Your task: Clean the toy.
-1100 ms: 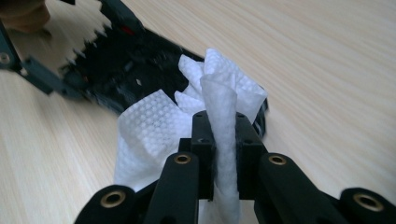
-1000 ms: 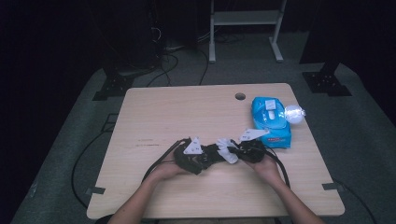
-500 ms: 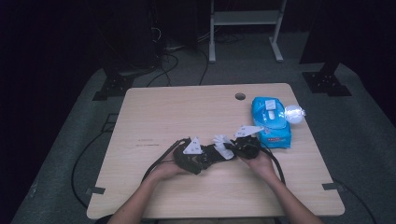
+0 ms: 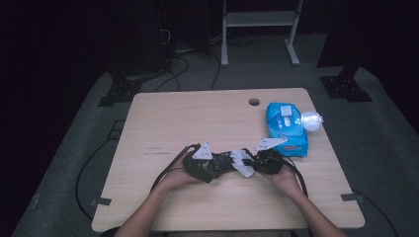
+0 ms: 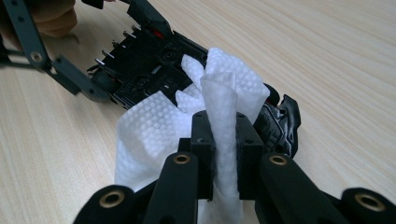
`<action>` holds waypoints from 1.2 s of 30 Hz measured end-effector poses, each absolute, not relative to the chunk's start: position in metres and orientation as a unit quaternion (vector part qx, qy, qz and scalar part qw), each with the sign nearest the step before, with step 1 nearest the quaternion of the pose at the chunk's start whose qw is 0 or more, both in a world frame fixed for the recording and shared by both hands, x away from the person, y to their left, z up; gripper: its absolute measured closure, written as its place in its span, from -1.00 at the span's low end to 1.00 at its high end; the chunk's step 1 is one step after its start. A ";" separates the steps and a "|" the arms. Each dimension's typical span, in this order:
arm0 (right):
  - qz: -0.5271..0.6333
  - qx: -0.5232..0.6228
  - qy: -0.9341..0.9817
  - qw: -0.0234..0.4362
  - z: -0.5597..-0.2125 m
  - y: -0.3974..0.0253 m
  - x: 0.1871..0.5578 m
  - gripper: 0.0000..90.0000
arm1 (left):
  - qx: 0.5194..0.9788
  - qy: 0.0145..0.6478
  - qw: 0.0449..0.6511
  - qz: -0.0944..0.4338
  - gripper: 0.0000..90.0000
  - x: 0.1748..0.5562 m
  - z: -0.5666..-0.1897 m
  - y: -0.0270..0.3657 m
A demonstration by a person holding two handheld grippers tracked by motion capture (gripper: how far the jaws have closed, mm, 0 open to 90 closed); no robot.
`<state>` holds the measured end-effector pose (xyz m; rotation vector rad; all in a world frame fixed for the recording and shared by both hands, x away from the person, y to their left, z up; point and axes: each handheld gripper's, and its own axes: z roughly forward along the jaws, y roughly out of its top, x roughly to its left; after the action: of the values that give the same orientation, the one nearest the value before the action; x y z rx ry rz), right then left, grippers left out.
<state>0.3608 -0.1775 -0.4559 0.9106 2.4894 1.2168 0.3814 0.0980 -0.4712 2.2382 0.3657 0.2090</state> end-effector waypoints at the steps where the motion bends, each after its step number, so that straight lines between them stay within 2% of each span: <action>1: 0.418 0.311 0.847 0.109 -0.457 -0.178 0.361 0.80 | 0.890 0.154 0.423 0.076 -0.55 0.383 -0.470 0.100; 9: 0.421 0.286 0.851 0.134 -0.460 -0.177 0.354 0.80 | 0.858 0.229 0.460 -0.012 -0.65 0.397 -0.473 0.110; 24: 0.426 0.252 0.856 0.149 -0.463 -0.178 0.348 0.81 | 0.823 0.300 0.471 -0.107 -0.62 0.417 -0.479 0.120; 26: 0.426 0.252 0.856 0.148 -0.463 -0.177 0.347 0.81 | 0.821 0.302 0.471 -0.114 -0.53 0.418 -0.480 0.120; 36: 0.428 0.249 0.856 0.146 -0.464 -0.177 0.344 0.82 | 0.833 0.298 0.456 -0.101 -0.48 0.415 -0.480 0.116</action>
<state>0.3441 -0.1773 -0.4641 0.7172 2.4655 1.2328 0.4146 0.1165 -0.4799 2.0537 0.7358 -0.2481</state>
